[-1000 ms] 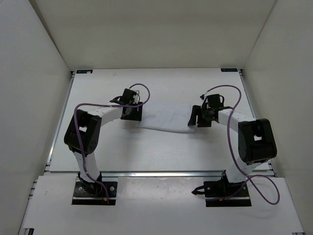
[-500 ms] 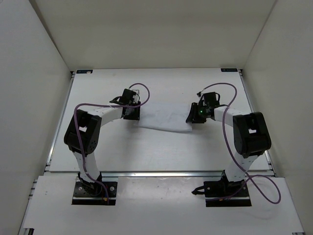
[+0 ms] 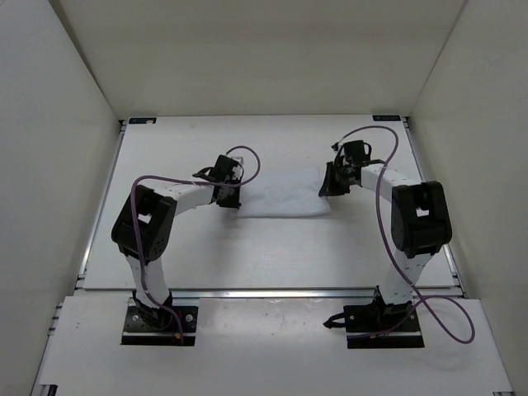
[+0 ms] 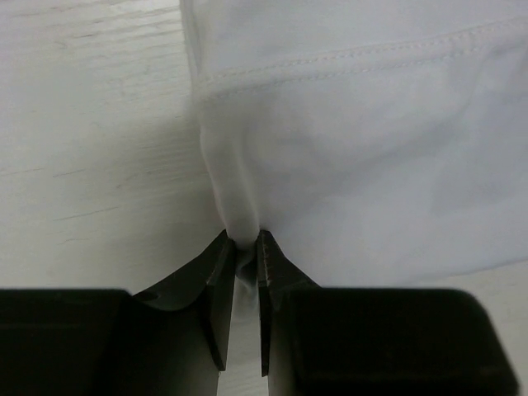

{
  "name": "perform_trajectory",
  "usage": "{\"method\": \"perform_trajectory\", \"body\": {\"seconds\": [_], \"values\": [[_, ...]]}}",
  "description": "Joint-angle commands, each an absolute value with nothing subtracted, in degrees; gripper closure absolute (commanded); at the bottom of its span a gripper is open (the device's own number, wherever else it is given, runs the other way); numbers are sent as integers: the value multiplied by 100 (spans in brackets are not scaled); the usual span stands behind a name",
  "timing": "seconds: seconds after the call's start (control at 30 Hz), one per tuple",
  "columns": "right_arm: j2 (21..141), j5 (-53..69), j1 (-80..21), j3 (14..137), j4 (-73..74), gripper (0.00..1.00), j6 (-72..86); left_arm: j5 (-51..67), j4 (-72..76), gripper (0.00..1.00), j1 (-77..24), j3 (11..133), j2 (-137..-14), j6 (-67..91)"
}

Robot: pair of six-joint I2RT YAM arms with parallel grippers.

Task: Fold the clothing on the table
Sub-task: Fold the skirt

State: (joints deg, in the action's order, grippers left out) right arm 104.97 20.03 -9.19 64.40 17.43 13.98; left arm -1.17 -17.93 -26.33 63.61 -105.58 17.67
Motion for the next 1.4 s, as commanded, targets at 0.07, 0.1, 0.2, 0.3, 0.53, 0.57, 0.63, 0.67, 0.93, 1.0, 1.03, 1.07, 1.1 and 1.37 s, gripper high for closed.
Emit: {"method": "perform_trajectory", "body": {"seconds": [0.07, 0.1, 0.2, 0.3, 0.53, 0.57, 0.63, 0.67, 0.93, 1.0, 1.03, 1.07, 1.1, 1.37], "values": [[10363, 1872, -931, 7785, 2565, 100, 897, 386, -1715, 81, -2926, 6618, -10880, 2117], [10362, 1837, -966, 7874, 2732, 100, 827, 456, -1653, 81, -2927, 6644, -10942, 2153], [10362, 1863, -1308, 8428, 3014, 100, 730, 641, -1538, 81, -3014, 6776, -11082, 2249], [10529, 1890, -1678, 9007, 3207, 100, 764, 825, -1398, 81, -3041, 6882, -11206, 2451], [11196, 2214, -2425, 9729, 3376, 100, 1072, 1151, -994, 82, -2857, 6619, -11303, 2768], [11249, 2250, -2539, 9756, 3332, 100, 1072, 1204, -915, 83, -2804, 6531, -11268, 2812], [11425, 2267, -2680, 9869, 3340, 100, 1116, 1318, -783, 83, -2716, 6373, -11224, 2917], [11556, 2302, -2742, 9922, 3366, 100, 1099, 1327, -747, 82, -2707, 6355, -11215, 2927], [12242, 2627, -2970, 10292, 3446, 100, 1256, 1442, -563, 82, -2514, 6047, -11092, 2945], [12321, 2715, -3023, 10380, 3472, 99, 1335, 1494, -563, 82, -2496, 6038, -11092, 2944], [12374, 2725, -3067, 10476, 3533, 94, 1345, 1468, -545, 82, -2435, 6012, -11083, 2962], [12401, 2725, -3085, 10659, 3638, 81, 1371, 1468, -554, 82, -2461, 6020, -11074, 2962], [12454, 2733, -3111, 10687, 3760, 70, 1388, 1485, -571, 81, -2444, 6012, -11039, 2962], [11621, 2321, -2796, 10767, 3753, 35, 1283, 1661, -668, 77, -2268, 6109, -11022, 2883]]}}
